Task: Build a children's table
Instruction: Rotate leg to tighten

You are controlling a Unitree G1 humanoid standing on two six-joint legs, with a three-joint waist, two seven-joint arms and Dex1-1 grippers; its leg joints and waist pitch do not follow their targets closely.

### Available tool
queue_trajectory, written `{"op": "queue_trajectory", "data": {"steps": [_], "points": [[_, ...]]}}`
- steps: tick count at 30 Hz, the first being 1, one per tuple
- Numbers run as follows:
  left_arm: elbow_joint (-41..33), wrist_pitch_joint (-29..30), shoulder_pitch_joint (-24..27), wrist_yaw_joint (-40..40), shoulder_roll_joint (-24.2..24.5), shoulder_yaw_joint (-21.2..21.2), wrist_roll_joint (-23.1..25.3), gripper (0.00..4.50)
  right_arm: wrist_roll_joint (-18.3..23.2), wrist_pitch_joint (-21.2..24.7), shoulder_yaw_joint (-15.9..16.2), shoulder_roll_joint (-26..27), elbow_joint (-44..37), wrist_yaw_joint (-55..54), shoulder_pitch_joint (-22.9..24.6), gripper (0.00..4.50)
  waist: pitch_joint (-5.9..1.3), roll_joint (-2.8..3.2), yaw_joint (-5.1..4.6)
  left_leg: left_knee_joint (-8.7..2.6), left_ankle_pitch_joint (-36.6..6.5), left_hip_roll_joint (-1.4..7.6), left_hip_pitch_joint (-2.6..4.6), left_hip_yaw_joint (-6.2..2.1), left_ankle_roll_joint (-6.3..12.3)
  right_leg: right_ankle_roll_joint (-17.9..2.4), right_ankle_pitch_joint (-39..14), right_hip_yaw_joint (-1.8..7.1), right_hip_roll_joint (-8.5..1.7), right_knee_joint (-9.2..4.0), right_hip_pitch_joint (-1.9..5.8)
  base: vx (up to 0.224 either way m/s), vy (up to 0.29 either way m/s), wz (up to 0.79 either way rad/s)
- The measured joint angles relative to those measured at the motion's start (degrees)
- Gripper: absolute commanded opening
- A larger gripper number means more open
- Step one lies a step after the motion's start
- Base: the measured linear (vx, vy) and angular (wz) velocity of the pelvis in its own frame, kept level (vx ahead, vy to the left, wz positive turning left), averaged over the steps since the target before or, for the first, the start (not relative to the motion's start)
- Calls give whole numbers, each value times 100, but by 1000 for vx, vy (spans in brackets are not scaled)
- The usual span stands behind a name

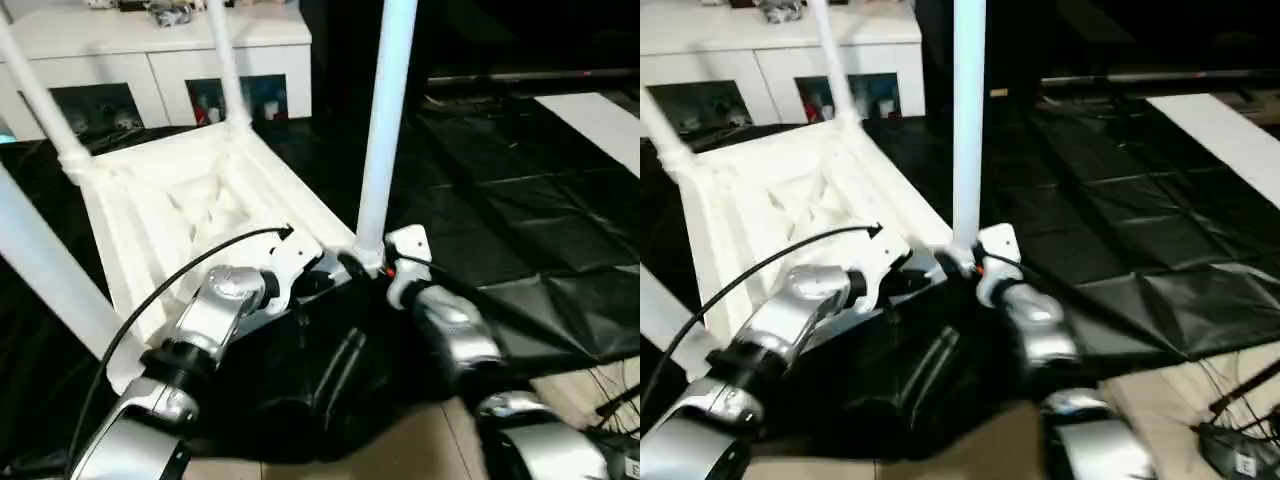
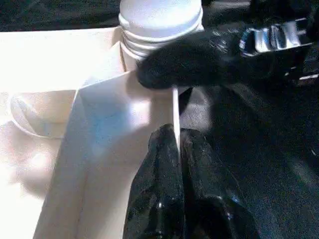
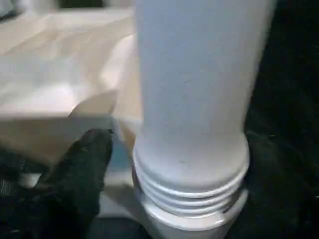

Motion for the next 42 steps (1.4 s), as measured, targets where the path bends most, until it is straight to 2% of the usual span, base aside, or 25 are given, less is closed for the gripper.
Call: {"op": "queue_trajectory", "data": {"steps": [3,9,14,20,21,25,26,29,37,42], "points": [[-198,-73,126,-307,136,-47,-35,0,-55,-3,74,-293,-141,533,40,443,-2,5,60,-5,0,7,-2,1,0,10,-6,-5,3,1,0,0,0,0],[-570,-87,340,-844,370,-142,-168,0,-41,-17,217,-604,-280,1437,30,443,3,3,122,-10,-1,8,-13,4,-1,14,-14,-9,2,-6,-5,0,0,0],[-735,-36,430,-1177,510,-156,-257,0,9,-4,264,-730,-280,2122,-55,443,13,0,147,-4,-1,7,-20,6,-1,13,-13,-7,0,-7,-6,0,0,0],[-830,16,452,-1298,526,-221,-290,0,136,21,292,-773,-280,2648,-144,443,14,-2,247,-4,-1,8,-23,9,1,11,-16,-8,0,-9,-8,0,0,0],[-850,20,460,-1322,537,-228,-294,0,144,38,307,-773,-280,2727,-144,418,14,-2,259,-4,-1,9,-24,9,1,10,-17,-8,0,-8,-9,0,0,0],[-871,31,469,-1347,564,-246,-321,0,141,81,317,-774,-269,2890,-146,405,15,-4,261,-2,-1,9,-26,10,1,9,-18,-7,0,-8,-10,0,0,0],[-873,35,469,-1348,565,-245,-323,0,139,82,322,-776,-261,2912,-146,375,15,-4,260,-2,-1,9,-26,10,1,9,-17,-7,0,-8,-10,0,0,0],[-907,63,487,-1348,577,-247,-326,0,135,83,339,-782,-202,2928,-150,361,15,-4,261,-1,-1,9,-25,10,1,9,-17,-8,0,-6,-10,0,0,0],[-976,129,516,-1351,601,-248,-332,0,132,96,349,-793,-139,3010,-152,285,15,-4,260,0,-1,9,-26,10,1,9,-17,-8,0,-5,-11,0,0,0],[-976,137,516,-1356,618,-248,-333,0,134,94,348,-793,-128,3010,-154,270,15,-3,259,1,-1,9,-26,10,1,9,-17,-8,0,-5,-11,0,0,0]]}}
